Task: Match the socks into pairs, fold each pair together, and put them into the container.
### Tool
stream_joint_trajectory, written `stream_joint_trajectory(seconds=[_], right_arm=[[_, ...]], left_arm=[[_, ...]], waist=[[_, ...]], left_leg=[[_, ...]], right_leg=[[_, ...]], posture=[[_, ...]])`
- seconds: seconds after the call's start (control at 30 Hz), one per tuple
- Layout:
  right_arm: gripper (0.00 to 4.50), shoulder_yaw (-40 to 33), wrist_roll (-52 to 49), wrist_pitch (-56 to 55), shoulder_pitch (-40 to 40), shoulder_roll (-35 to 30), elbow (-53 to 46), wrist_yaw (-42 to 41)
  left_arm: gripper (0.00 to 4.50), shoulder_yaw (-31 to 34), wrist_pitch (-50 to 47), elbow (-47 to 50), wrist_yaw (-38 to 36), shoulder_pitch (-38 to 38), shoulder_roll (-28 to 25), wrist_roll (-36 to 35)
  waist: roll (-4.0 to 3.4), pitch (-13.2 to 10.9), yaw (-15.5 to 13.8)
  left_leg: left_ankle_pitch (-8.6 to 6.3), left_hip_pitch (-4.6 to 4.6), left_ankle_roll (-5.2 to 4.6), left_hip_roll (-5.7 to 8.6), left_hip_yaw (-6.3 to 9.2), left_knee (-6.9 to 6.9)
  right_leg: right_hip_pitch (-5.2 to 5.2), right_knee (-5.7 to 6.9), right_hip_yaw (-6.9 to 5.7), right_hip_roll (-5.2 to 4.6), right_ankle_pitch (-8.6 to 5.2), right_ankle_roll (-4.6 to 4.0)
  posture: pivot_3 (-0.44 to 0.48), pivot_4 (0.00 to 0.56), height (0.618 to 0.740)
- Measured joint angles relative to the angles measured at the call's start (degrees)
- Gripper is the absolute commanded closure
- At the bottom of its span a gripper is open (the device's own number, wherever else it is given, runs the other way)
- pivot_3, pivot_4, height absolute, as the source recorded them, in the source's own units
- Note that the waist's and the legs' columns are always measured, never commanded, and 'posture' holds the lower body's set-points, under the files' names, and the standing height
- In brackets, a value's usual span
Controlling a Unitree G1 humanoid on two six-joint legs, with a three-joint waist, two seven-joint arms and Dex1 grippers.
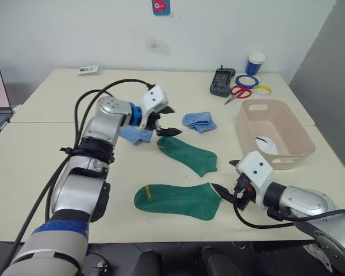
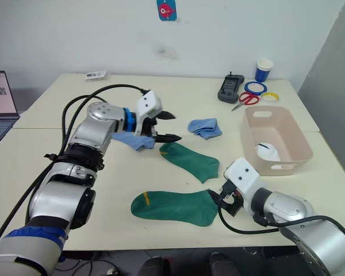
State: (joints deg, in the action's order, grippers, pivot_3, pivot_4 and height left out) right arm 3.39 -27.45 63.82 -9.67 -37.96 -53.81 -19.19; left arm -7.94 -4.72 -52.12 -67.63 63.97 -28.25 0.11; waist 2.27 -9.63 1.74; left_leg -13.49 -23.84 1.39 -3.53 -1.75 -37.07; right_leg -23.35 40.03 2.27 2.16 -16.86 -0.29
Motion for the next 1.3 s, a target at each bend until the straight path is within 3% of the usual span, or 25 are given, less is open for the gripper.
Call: stream_joint_trajectory(seconds=[0.17, 0.33, 0.37, 0.43, 0.6, 0.83, 0.97, 1.3], right_arm=[[0.00, 0.3, 1.6, -1.2, -0.2, 0.0, 0.2, 0.0], [0.00, 1.5, 2.2, -2.2, -0.2, 0.1, 0.6, 0.0], [0.00, 1.7, 2.3, -2.2, -0.2, 0.1, 0.7, 0.0], [0.00, 2.2, 2.7, -2.2, -0.2, 0.2, 0.7, 0.1], [0.00, 2.3, 3.6, -2.2, 0.2, 0.4, 0.7, 0.4], [0.00, 2.3, 3.7, -2.2, 0.3, 1.1, 0.7, 0.6], [0.00, 2.5, 3.8, -2.2, 0.0, 2.0, 0.7, 0.6], [0.00, 4.8, 4.3, -5.1, -3.0, 1.8, 5.0, -2.0]], left_arm=[[0.01, 1.7, 1.4, -9.7, 5.1, 0.0, 0.8, 0.2], [0.01, 2.2, 1.0, -15.2, 9.6, 0.0, 5.4, 0.5], [0.19, 2.1, 0.5, -15.9, 10.3, -0.1, 6.1, 0.8], [0.60, 1.3, -0.8, -17.4, 12.1, 0.0, 6.9, 2.4], [2.19, 0.7, -3.5, -18.8, 14.2, 0.9, 7.1, 4.8], [4.49, 3.0, -9.8, -16.3, 11.7, 0.0, 5.6, 3.3], [4.49, 8.1, -21.0, -7.0, 13.5, -5.5, 3.0, -1.4], [4.49, 13.8, -47.2, 32.7, 22.3, -25.9, 1.2, -9.6]], waist=[[0.02, 0.0, -0.3], [0.03, 0.0, -0.3], [0.03, 0.0, -0.3], [0.03, 0.0, -0.2], [0.02, 0.0, 0.1], [0.02, 0.0, 0.1], [0.01, 0.0, 0.4], [-0.01, 0.0, 0.1]], left_leg=[[0.00, -0.10, 0.00, 0.00, -0.05, -0.01], [0.00, -0.11, 0.00, 0.04, -0.07, -0.05], [0.00, -0.09, 0.00, 0.04, -0.07, -0.05], [0.00, -0.08, 0.00, 0.06, -0.06, -0.05], [0.01, -0.01, 0.01, 0.04, -0.02, -0.01], [0.02, 0.02, 0.03, 0.00, -0.03, -0.03], [0.04, 0.06, 0.07, -0.09, 0.06, -0.02], [0.17, 0.15, 0.29, -0.10, 0.10, -0.04]], right_leg=[[0.00, -0.04, -0.04, -0.23, 0.00, 0.00], [0.02, -0.04, -0.02, -0.32, 0.02, 0.04], [0.02, -0.02, -0.02, -0.31, 0.02, 0.04], [0.02, -0.02, -0.03, -0.26, 0.02, 0.04], [0.02, 0.05, -0.11, -0.17, 0.02, 0.03], [0.02, 0.08, -0.04, -0.15, 0.02, 0.02], [0.01, 0.10, 0.03, -0.19, 0.02, 0.02], [0.06, 0.30, 0.06, -0.42, 0.02, 0.02]], posture=[[0.000, 0.150, 0.732], [0.000, 0.150, 0.732], [0.000, 0.150, 0.732], [0.000, 0.150, 0.732], [0.000, 0.150, 0.732], [0.000, 0.150, 0.732], [0.000, 0.150, 0.732], [0.000, 0.150, 0.732]])
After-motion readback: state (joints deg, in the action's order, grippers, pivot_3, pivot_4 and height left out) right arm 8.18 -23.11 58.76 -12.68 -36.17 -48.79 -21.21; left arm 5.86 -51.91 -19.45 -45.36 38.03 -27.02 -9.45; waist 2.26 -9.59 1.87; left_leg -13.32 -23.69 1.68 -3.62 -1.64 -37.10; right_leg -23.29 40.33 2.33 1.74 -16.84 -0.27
